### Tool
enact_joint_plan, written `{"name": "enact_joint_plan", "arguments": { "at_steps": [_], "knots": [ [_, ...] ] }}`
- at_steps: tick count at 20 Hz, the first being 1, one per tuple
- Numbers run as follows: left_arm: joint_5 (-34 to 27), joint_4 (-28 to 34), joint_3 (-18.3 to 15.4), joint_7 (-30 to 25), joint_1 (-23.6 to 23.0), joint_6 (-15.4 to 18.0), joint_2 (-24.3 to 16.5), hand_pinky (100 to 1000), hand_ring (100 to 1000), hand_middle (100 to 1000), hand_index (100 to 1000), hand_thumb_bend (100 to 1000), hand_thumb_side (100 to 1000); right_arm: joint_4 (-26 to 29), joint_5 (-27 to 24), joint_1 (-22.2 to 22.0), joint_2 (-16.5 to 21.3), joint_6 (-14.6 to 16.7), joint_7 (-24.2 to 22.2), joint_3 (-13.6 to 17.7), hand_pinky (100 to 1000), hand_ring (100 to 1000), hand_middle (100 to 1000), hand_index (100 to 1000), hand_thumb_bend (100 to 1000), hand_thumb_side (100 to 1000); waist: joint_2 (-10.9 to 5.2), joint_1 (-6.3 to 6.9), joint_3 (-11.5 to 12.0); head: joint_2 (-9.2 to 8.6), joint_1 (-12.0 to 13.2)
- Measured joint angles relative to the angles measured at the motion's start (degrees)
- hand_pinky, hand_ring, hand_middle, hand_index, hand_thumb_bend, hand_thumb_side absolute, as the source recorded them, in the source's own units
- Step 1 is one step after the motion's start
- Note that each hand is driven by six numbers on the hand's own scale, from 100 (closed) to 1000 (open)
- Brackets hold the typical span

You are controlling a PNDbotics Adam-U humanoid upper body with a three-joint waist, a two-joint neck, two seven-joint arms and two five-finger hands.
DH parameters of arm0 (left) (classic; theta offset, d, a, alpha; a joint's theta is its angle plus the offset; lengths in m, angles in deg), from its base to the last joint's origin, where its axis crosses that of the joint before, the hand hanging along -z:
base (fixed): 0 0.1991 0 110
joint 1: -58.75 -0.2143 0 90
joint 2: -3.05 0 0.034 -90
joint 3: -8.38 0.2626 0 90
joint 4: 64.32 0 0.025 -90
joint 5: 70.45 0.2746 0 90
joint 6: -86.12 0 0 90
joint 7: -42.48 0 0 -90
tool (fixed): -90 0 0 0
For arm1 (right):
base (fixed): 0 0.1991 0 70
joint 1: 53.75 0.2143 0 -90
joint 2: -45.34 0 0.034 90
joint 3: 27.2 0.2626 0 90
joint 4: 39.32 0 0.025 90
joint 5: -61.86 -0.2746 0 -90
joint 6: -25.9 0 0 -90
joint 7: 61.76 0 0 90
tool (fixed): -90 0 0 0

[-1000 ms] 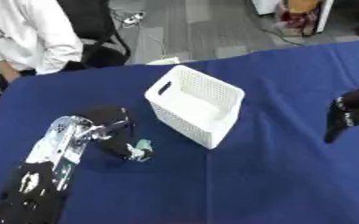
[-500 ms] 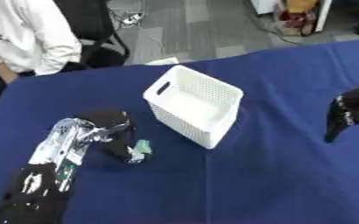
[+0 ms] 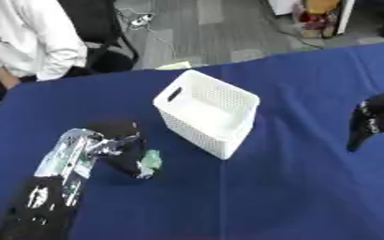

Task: Pick up objects on the table and place them in the box.

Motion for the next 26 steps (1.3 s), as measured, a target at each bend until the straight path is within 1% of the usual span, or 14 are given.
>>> {"name": "enact_joint_plan", "arguments": {
  "at_steps": [7,17,26],
  "knots": [
    [0.65,-0.82,-0.05,-0.11,0.01,-0.24,0.29,100,100,322,705,756,675,0.0,0.0,0.0,0.0,0.0,0.0,0.0,100,362,418,499,860,1000,0.0,0.0,-0.09,0.0,0.0],
    [1.39,-2.23,-0.55,1.99,0.33,-1.7,1.02,100,100,332,724,722,674,0.0,0.0,0.01,0.0,0.01,0.0,0.0,100,363,418,499,856,1000,0.0,0.0,-0.14,0.0,0.02],
    [2.41,-2.99,-1.02,4.0,0.47,-2.57,1.47,100,107,340,731,723,675,0.0,0.0,0.01,0.0,0.02,0.02,0.01,100,363,419,499,852,1000,0.0,0.0,-0.18,0.0,0.09]
  ]
}}
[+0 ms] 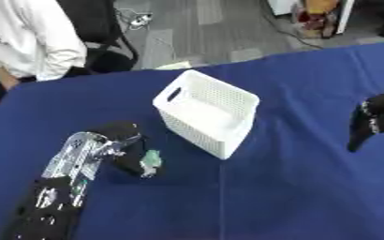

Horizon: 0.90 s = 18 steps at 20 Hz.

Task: Pick up objects on the table and place them in the box.

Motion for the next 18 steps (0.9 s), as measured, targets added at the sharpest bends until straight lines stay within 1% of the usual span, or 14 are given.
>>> {"name": "enact_joint_plan", "arguments": {
  "at_steps": [11,18],
  "knots": [
    [1.38,-1.71,-0.41,0.91,0.29,-0.1,0.01,100,110,341,735,720,685,0.0,0.0,0.01,0.0,0.0,0.0,0.01,100,363,418,499,853,1000,0.0,0.0,-0.11,0.0,0.02],
    [1.82,-2.65,-0.48,0.97,0.29,-0.09,0.01,100,109,339,735,720,671,0.0,0.0,0.01,0.0,-0.01,-0.01,0.02,100,363,418,499,853,1000,0.0,0.0,-0.11,0.01,0.03]
  ]
}}
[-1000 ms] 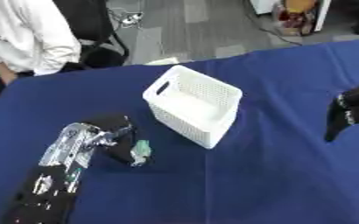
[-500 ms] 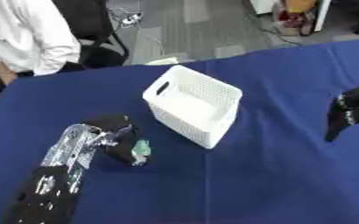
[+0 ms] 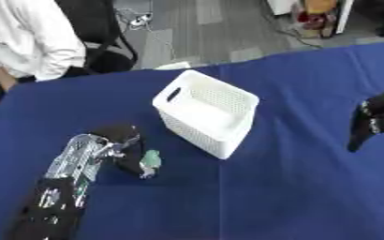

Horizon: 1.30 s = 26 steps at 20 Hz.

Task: Pick up objects on the table and place them in the box.

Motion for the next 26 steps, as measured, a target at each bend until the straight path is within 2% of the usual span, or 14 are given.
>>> {"name": "enact_joint_plan", "arguments": {
  "at_steps": [26],
  "knots": [
    [0.33,-2.67,-0.97,4.37,0.27,-1.1,0.8,100,101,333,734,650,616,0.0,0.0,0.42,0.0,-0.01,-0.01,0.01,100,363,419,499,852,1000,0.0,0.0,-0.05,0.02,0.03]
  ]
}}
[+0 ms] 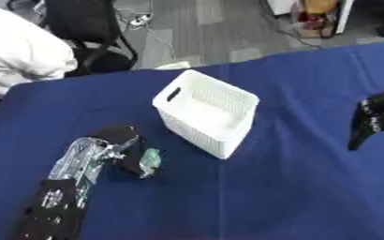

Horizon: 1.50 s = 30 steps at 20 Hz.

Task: Pick up objects on the table and place them in the box.

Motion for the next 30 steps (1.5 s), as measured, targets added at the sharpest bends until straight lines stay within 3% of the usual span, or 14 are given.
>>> {"name": "enact_joint_plan", "arguments": {
  "at_steps": [7,14,20,24,25,30],
  "knots": [
    [-0.38,-0.45,-0.03,0.07,0.44,0.15,0.17,100,100,326,722,604,556,0.0,0.0,0.01,0.0,0.0,0.0,0.01,100,364,419,499,851,1000,0.0,0.0,-0.08,0.01,0.02],
    [-0.8,-0.55,-0.17,1.07,0.67,0.15,0.23,100,100,300,654,470,451,0.0,0.0,0.02,0.0,0.0,0.0,0.01,100,364,418,499,850,1000,-0.14,0.0,-0.16,0.01,0.02],
    [-0.99,-0.92,-0.37,2.48,0.74,-0.14,0.28,100,100,264,561,435,413,0.0,0.0,0.03,0.0,0.0,0.0,0.01,100,364,419,499,850,1000,-0.15,0.0,-0.16,0.02,0.03],
    [-1.0,-1.23,-0.4,3.71,0.76,-0.28,0.43,100,100,234,479,356,425,0.0,0.0,0.03,0.0,0.0,0.0,0.01,100,364,419,499,850,1000,-0.16,0.0,-0.16,0.02,0.04],
    [-0.99,-1.39,-0.4,4.11,0.75,-0.32,0.44,100,100,207,435,278,463,0.0,0.0,0.03,0.0,0.0,0.0,0.01,100,364,419,499,850,1000,-0.16,0.0,-0.16,0.02,0.04],
    [-0.58,-1.91,-0.38,6.93,0.39,-0.16,0.44,100,100,100,257,100,574,0.0,0.0,0.03,0.0,0.0,0.0,0.01,100,364,419,499,850,1000,-0.16,-0.01,-0.16,0.04,0.2]
  ]
}}
